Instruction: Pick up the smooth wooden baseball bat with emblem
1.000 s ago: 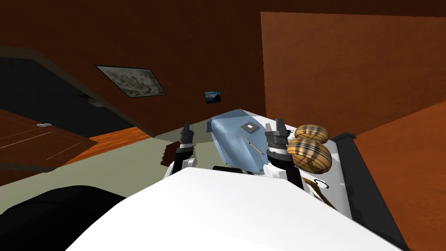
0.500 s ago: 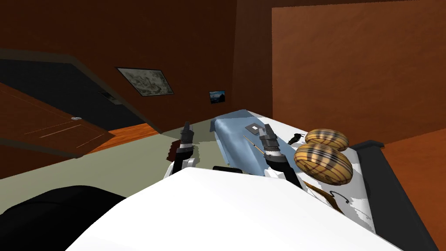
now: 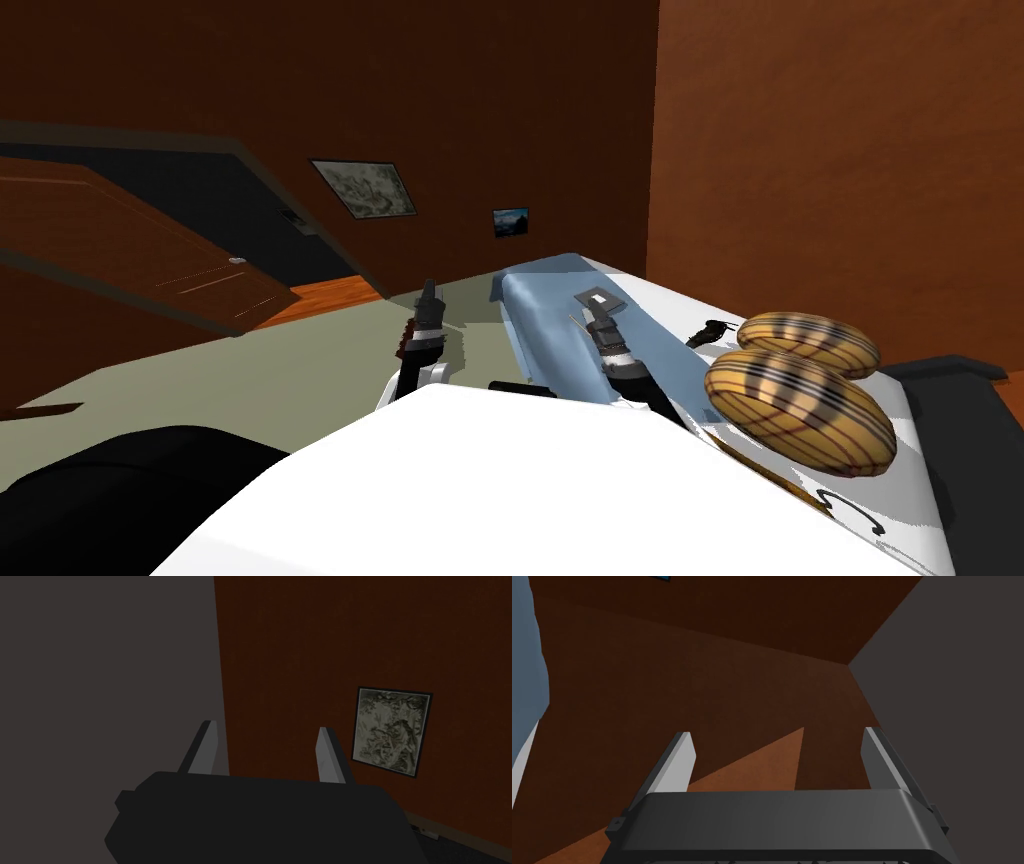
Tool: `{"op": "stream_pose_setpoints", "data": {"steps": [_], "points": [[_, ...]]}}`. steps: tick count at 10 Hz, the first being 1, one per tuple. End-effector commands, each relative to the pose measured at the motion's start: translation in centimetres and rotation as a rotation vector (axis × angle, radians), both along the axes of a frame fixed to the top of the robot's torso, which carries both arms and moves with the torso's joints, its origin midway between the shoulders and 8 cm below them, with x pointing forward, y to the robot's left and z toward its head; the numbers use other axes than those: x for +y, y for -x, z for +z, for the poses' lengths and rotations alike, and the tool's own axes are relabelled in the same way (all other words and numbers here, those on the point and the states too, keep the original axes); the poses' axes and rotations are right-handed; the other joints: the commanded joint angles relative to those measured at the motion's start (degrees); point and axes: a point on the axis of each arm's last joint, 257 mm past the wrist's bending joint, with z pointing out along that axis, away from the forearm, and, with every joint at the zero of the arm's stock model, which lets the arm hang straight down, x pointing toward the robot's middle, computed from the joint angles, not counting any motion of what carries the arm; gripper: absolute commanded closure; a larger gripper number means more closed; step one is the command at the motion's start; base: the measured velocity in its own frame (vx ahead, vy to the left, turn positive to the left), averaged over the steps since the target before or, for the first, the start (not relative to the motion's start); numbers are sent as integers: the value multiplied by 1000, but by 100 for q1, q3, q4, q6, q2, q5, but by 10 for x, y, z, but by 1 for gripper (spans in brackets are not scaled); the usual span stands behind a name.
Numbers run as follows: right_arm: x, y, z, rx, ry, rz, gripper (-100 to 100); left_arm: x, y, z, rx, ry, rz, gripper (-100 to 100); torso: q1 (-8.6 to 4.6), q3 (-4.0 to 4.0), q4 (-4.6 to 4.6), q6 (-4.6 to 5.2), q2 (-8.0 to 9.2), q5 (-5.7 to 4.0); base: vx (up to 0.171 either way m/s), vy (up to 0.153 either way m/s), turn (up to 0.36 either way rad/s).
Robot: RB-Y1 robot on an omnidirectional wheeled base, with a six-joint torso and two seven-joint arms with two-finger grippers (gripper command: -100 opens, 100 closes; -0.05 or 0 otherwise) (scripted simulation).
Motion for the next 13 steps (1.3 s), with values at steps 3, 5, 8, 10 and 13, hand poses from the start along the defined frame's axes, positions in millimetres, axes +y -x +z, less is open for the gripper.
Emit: {"op": "stream_pose_setpoints", "data": {"steps": [3,5,8,10,13], "points": [[8,9,-57,148,77,58,-100,0,0,0,0,0,0,0,0,2,1,-1,3,0,32,30,154],[11,16,-86,221,113,83,-100,0,0,0,0,0,0,0,-6,1,1,0,2,-1,47,16,171],[12,26,-117,300,161,112,-100,0,0,0,0,0,0,0,-7,-3,-1,-3,-5,-2,48,7,140],[13,53,-177,456,226,153,-100,0,0,0,0,0,0,0,-7,-2,-1,-2,-4,-2,73,3,291],[3,92,-238,620,318,197,-100,0,0,0,0,0,0,0,-14,-8,-3,-3,-13,-3,85,-12,230]]}}
